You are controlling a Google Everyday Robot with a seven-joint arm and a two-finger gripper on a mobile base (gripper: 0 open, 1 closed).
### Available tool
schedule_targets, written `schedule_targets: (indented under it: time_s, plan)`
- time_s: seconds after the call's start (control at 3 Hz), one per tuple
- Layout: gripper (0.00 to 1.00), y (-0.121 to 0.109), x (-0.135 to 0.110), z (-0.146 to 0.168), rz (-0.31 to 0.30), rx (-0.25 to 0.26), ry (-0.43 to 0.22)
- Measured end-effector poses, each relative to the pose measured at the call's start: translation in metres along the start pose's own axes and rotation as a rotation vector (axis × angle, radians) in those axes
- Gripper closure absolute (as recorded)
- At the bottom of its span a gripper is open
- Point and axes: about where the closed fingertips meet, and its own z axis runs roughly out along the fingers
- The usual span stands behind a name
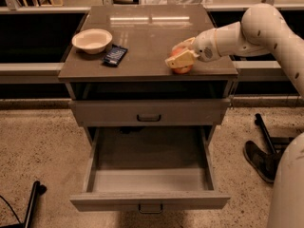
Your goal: Pick apple from middle drawer and place on counter
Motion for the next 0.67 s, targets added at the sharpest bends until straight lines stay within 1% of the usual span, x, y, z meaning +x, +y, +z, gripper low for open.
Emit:
schedule_targets:
  time_s: [0.33, 0.67]
  plan:
    - [0.51, -0.001, -0.0031, -0.0021, 0.002, 0.005, -0.001]
    - [0.28, -0.0075, -0.0014, -0.0035, 0.022, 0.047, -0.012]
